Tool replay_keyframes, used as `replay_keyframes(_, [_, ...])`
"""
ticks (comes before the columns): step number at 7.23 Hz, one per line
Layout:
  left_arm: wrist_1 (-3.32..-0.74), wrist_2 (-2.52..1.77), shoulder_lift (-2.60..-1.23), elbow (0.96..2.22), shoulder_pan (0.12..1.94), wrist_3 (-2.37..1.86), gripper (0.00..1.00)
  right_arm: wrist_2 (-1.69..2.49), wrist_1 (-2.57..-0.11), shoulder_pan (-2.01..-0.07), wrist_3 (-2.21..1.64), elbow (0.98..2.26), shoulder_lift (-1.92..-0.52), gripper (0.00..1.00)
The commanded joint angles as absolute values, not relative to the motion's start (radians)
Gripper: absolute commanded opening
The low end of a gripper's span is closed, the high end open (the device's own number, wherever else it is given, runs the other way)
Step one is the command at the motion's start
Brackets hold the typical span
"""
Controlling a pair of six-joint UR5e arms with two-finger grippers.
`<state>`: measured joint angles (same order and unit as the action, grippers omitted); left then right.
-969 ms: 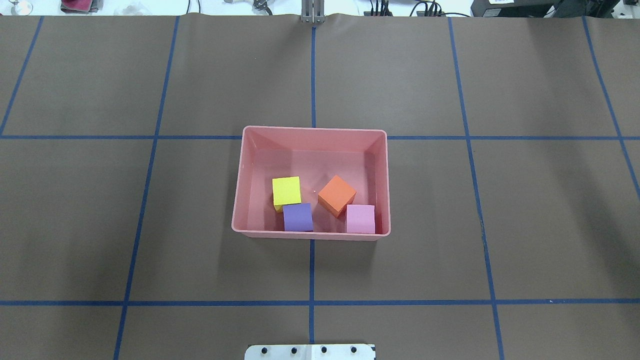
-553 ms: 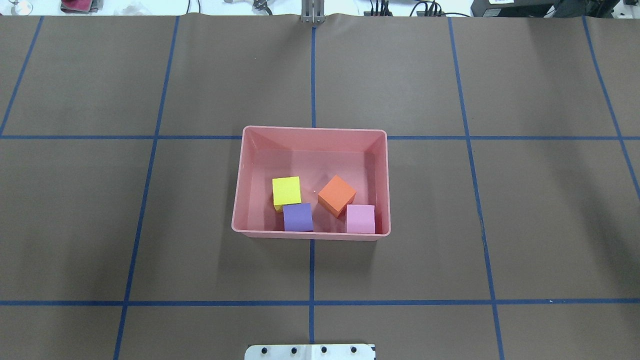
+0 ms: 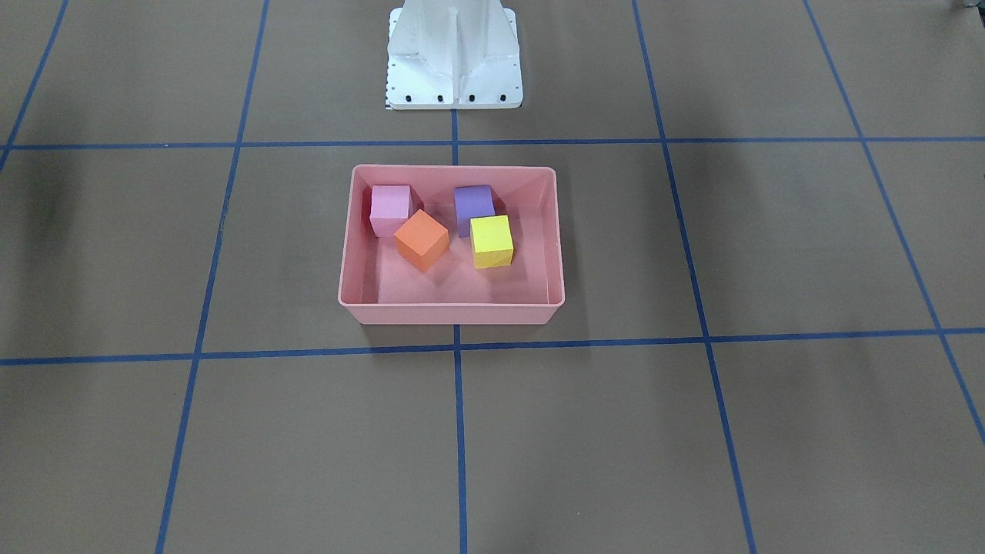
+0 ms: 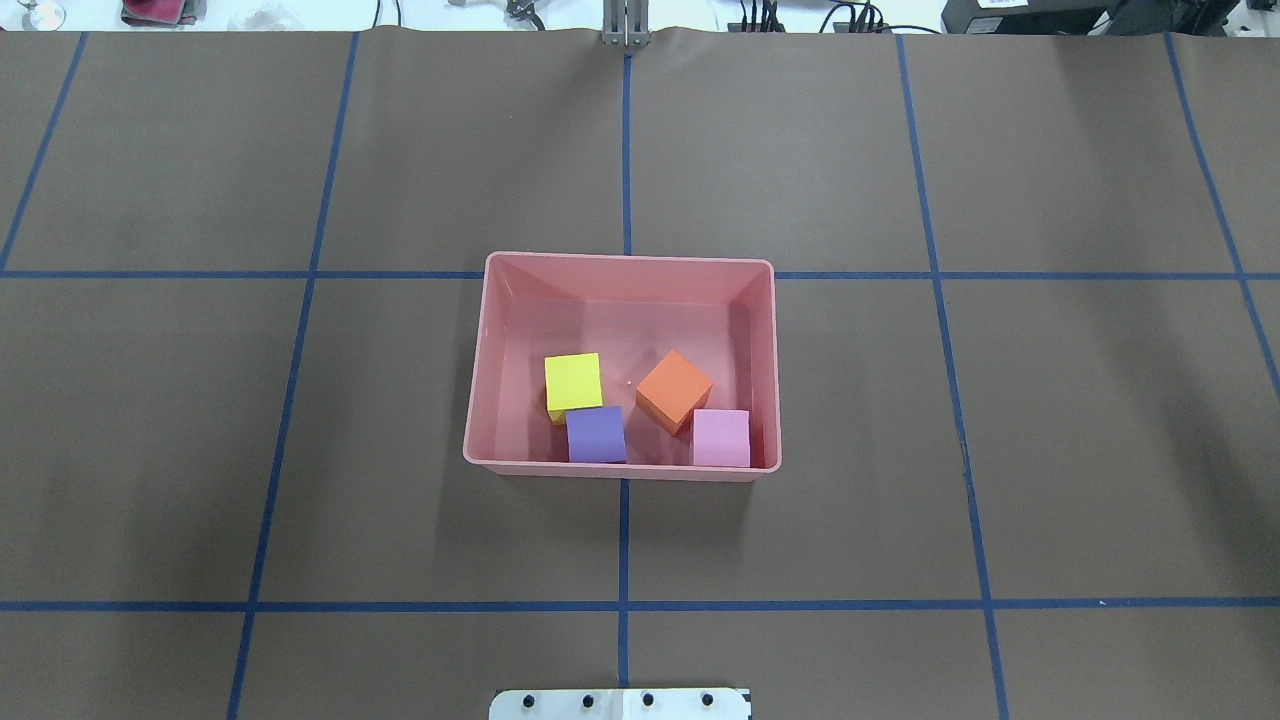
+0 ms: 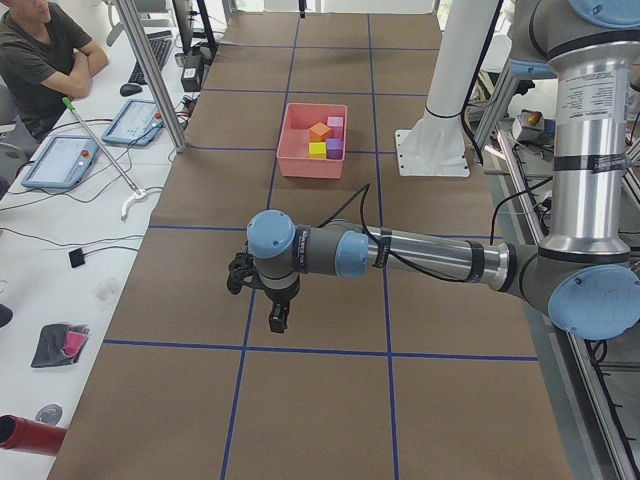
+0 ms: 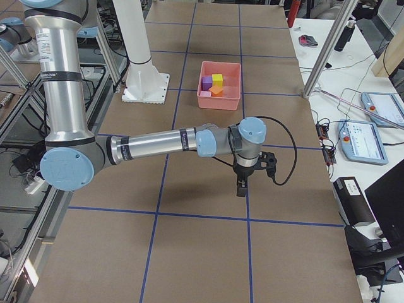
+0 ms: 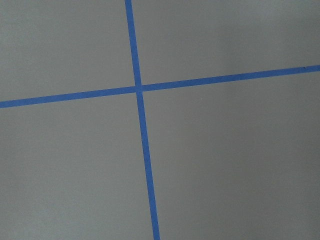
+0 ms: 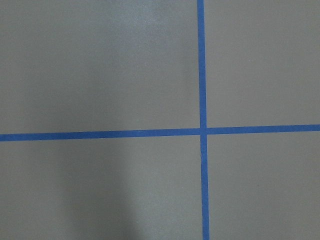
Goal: Place blocks into pink bin with both arms
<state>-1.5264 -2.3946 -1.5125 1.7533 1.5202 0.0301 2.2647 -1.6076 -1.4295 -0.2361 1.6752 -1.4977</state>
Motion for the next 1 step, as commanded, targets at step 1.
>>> replay_keyframes(1, [-1.526,-2.395,-1.513,1.758,1.52,0.031,1.0,2.264,-1.608,-1.427,-0.235,1.674,-1.497,1.0])
